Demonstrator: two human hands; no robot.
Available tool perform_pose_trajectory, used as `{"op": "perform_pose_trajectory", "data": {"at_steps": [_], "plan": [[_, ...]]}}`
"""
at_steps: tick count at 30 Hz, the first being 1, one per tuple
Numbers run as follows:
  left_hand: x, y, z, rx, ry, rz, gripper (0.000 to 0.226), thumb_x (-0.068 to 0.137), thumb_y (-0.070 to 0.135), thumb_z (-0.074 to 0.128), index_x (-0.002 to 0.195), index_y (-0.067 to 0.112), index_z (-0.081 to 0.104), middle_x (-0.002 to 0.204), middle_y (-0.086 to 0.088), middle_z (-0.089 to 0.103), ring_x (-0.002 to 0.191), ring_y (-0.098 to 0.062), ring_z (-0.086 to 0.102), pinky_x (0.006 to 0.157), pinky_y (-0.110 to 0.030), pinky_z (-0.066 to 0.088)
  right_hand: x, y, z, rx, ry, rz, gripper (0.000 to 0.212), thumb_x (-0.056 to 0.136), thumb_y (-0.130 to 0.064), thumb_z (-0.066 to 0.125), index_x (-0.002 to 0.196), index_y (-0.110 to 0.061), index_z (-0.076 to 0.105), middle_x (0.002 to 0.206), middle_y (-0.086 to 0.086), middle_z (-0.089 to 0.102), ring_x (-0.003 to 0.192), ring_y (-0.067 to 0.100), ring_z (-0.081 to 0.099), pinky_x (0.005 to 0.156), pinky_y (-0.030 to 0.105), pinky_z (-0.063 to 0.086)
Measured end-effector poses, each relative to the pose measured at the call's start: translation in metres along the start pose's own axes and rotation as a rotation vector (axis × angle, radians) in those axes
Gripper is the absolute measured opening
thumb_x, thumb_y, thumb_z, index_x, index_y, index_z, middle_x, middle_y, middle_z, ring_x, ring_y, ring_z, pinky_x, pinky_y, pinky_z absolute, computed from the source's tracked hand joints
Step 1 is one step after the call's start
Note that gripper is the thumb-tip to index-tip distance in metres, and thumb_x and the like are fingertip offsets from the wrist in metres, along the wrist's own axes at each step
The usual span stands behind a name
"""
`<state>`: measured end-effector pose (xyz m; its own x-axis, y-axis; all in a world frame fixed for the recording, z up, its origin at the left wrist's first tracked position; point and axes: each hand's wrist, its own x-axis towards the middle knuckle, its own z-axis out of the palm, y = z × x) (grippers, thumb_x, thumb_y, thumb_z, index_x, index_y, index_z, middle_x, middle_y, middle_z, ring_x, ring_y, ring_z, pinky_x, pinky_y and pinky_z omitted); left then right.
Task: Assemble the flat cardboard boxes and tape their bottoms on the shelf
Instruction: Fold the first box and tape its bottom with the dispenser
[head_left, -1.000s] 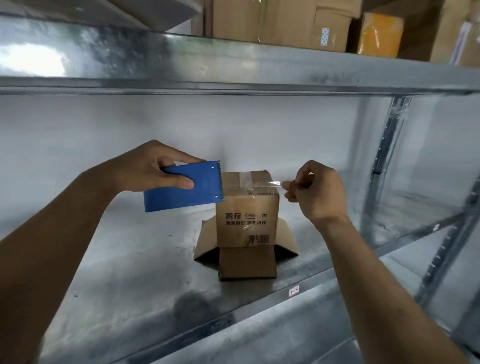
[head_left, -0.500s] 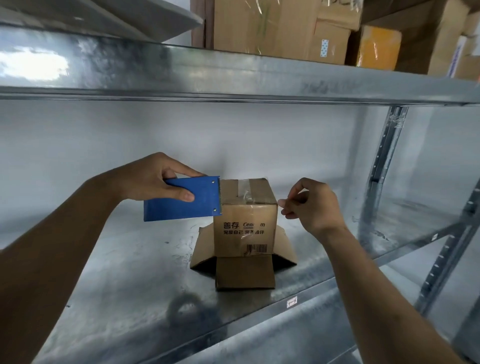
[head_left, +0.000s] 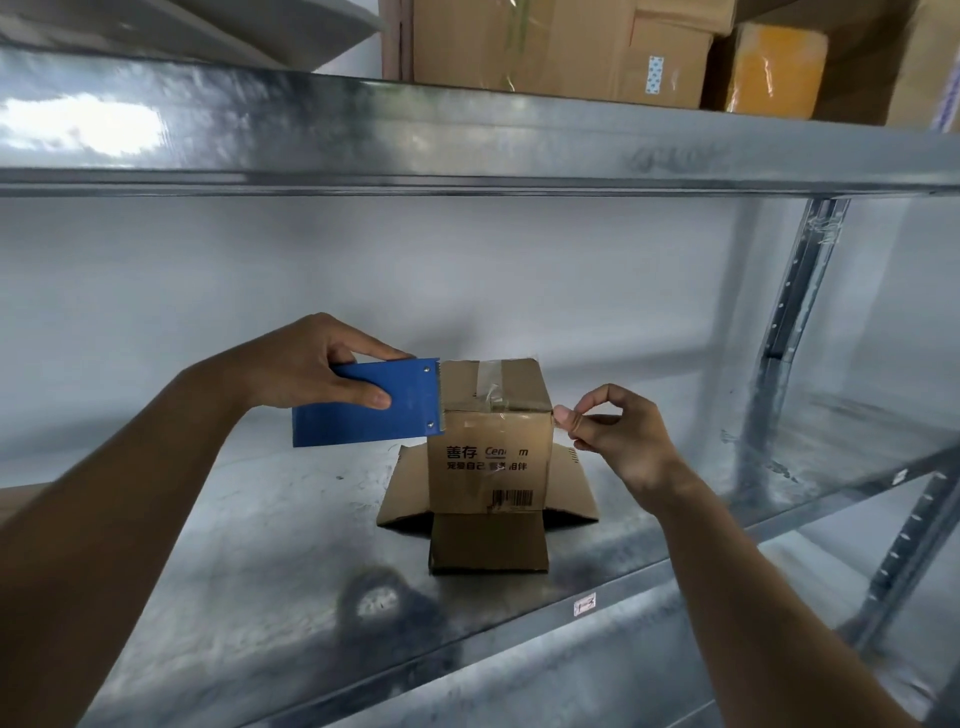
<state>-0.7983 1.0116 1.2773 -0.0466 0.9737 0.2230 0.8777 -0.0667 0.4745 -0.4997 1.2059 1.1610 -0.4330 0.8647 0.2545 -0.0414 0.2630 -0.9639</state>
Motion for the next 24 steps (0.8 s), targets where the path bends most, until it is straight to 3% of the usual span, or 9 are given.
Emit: {"op": "perform_pose_trajectory", "data": {"at_steps": [3, 6, 9, 12, 14, 16, 19, 22, 24], "plan": [[0.000, -0.003, -0.001, -0.015, -0.006, -0.019, 0.055, 0.083, 0.028, 0.081, 0.134, 0.041, 0.063, 0.092, 0.022, 0.078, 0.087, -0.004, 0.073, 0.074, -0.020, 0.053, 0.001, 0.007, 0.001, -0.032, -0.008, 0.022, 0.050, 0.074, -0.047, 0.088, 0.091, -0.008, 0.063, 0.099, 0.023, 0.072, 0.085, 0.022, 0.065, 0.084, 0.042, 0.061], [0.000, -0.006, -0.002, -0.012, 0.007, -0.022, 0.058, 0.079, 0.036, 0.082, 0.135, 0.042, 0.064, 0.098, 0.015, 0.079, 0.093, -0.015, 0.074, 0.082, -0.033, 0.058, 0.003, 0.011, 0.006, -0.025, -0.012, -0.112, 0.031, 0.086, -0.031, 0.083, 0.084, -0.009, 0.062, 0.088, 0.003, 0.067, 0.077, 0.019, 0.065, 0.072, 0.034, 0.059], [0.000, -0.007, -0.002, -0.024, 0.015, -0.018, 0.059, 0.079, 0.035, 0.082, 0.135, 0.041, 0.065, 0.097, 0.018, 0.078, 0.093, -0.011, 0.073, 0.079, -0.027, 0.055, 0.009, 0.012, 0.011, 0.155, -0.069, -0.044, 0.019, 0.091, -0.017, 0.077, 0.084, -0.009, 0.062, 0.077, -0.002, 0.064, 0.069, 0.019, 0.063, 0.066, 0.027, 0.055], [0.001, -0.007, -0.001, -0.016, 0.018, -0.023, 0.057, 0.079, 0.035, 0.081, 0.132, 0.045, 0.063, 0.093, 0.022, 0.077, 0.089, -0.005, 0.072, 0.072, -0.019, 0.050, 0.011, 0.017, 0.018, 0.487, -0.152, 0.192, 0.011, 0.087, -0.015, 0.076, 0.081, -0.016, 0.067, 0.083, 0.004, 0.061, 0.069, 0.018, 0.055, 0.067, 0.027, 0.053], [0.001, -0.008, 0.001, -0.016, 0.024, -0.029, 0.058, 0.077, 0.037, 0.081, 0.131, 0.047, 0.063, 0.097, 0.022, 0.077, 0.092, -0.005, 0.072, 0.072, -0.018, 0.050, 0.012, 0.024, 0.023, 0.584, -0.159, 0.214, 0.011, 0.088, -0.012, 0.074, 0.079, -0.018, 0.073, 0.083, 0.004, 0.062, 0.070, 0.017, 0.052, 0.071, 0.028, 0.052], [0.001, -0.011, 0.002, -0.029, 0.026, -0.033, 0.058, 0.077, 0.037, 0.081, 0.132, 0.047, 0.064, 0.100, 0.020, 0.078, 0.094, -0.007, 0.072, 0.075, -0.020, 0.052, 0.011, 0.027, 0.027, 0.627, -0.171, 0.159, 0.004, 0.081, -0.016, 0.079, 0.084, -0.019, 0.080, 0.081, 0.003, 0.067, 0.069, 0.016, 0.054, 0.074, 0.026, 0.051], [0.003, -0.013, 0.002, -0.045, 0.021, -0.024, 0.059, 0.077, 0.037, 0.081, 0.132, 0.047, 0.064, 0.103, 0.017, 0.078, 0.097, -0.009, 0.073, 0.080, -0.027, 0.056, 0.009, 0.027, 0.029, 0.601, -0.112, 0.055, 0.026, 0.067, -0.026, 0.085, 0.092, -0.017, 0.084, 0.087, 0.007, 0.073, 0.069, 0.018, 0.057, 0.074, 0.029, 0.054], [0.005, -0.013, 0.002, -0.050, 0.015, -0.010, 0.058, 0.078, 0.035, 0.081, 0.133, 0.046, 0.064, 0.105, 0.018, 0.078, 0.098, -0.008, 0.073, 0.080, -0.025, 0.054, 0.010, 0.018, 0.031, 0.395, 0.084, -0.146, 0.008, 0.088, -0.012, 0.078, 0.094, -0.015, 0.082, 0.101, 0.001, 0.079, 0.077, 0.021, 0.064, 0.076, 0.034, 0.057], [0.007, -0.014, 0.003, -0.051, 0.009, -0.004, 0.058, 0.078, 0.035, 0.081, 0.132, 0.045, 0.063, 0.105, 0.020, 0.078, 0.098, -0.007, 0.073, 0.081, -0.025, 0.055, 0.012, 0.007, 0.035, 0.147, 0.214, -0.394, 0.010, 0.096, -0.012, 0.073, 0.099, -0.018, 0.081, 0.107, -0.005, 0.077, 0.089, 0.017, 0.069, 0.078, 0.030, 0.057]]}}
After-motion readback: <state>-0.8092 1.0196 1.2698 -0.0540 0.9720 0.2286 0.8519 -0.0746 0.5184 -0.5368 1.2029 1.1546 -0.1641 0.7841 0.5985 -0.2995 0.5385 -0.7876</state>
